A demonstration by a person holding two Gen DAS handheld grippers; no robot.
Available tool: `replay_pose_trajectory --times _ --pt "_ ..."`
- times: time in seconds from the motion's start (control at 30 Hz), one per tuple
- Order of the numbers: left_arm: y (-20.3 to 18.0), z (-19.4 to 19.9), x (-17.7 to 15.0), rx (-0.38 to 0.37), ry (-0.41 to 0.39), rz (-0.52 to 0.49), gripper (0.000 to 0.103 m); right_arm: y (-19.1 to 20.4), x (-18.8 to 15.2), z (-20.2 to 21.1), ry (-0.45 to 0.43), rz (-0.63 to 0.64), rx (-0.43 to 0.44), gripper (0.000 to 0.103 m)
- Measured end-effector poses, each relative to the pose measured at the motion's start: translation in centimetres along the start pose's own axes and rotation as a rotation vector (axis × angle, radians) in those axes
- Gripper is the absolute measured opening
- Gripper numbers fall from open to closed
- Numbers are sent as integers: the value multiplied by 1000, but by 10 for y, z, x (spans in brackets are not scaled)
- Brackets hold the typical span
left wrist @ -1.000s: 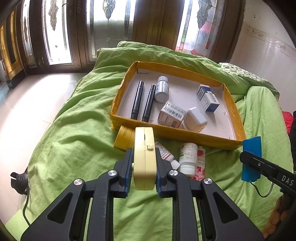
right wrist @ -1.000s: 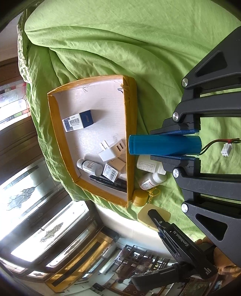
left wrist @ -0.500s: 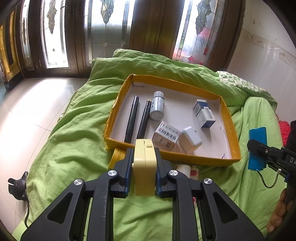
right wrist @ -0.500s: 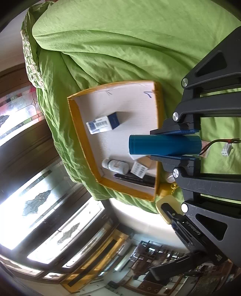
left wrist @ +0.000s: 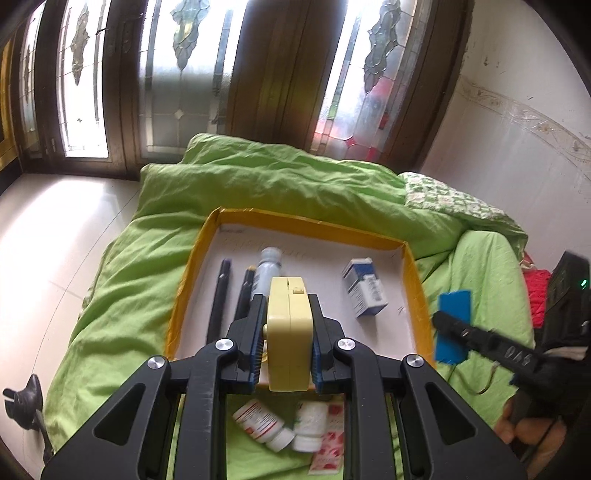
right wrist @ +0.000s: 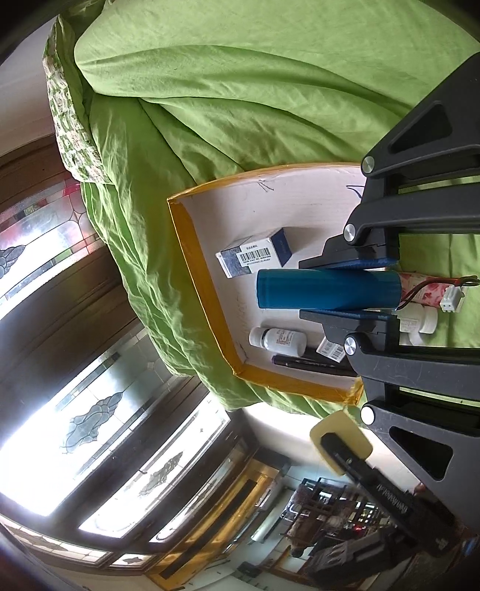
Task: Organize rigid objects
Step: 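Carry the cream case over the tray with the left tool while the right tool carries the battery, then lower and release the cream case with the left tool while the right tool releases the battery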
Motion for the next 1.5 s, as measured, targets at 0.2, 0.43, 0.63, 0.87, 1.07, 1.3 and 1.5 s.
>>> replay_pose_trajectory --times 0.2,0.43,0.63,0.87,1.07,1.3,1.5 --pt "-29 -30 17 -43 14 -50 18 -16 -4 -16 33 -31 -17 16" --pt "-44 -90 2 -33 117 -97 18 -26 -8 -31 72 -48 -47 16" --pt "-46 -125 -10 -29 187 -93 18 -31 -12 -47 100 -44 -64 16" --pt "-33 -144 -9 -9 220 -81 18 -33 -13 -82 190 -39 -68 16" --pt "-12 -157 6 31 218 -65 18 -36 1 -106 189 -32 -108 16" --pt "2 -162 16 87 194 -67 18 -55 12 -101 166 -40 -163 16" --pt "-5 -162 12 122 174 -134 18 -53 7 -102 168 -6 -178 16"
Point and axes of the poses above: each gripper's, at about its wrist camera, not at the fingertips, and z roughly against the way its jaws point, y to its left, x to its top, the point moved 4 cm from there along -z, roughly the way its jaws point, and after that the axes turned 3 degrees about x, right-handed, at the moved point
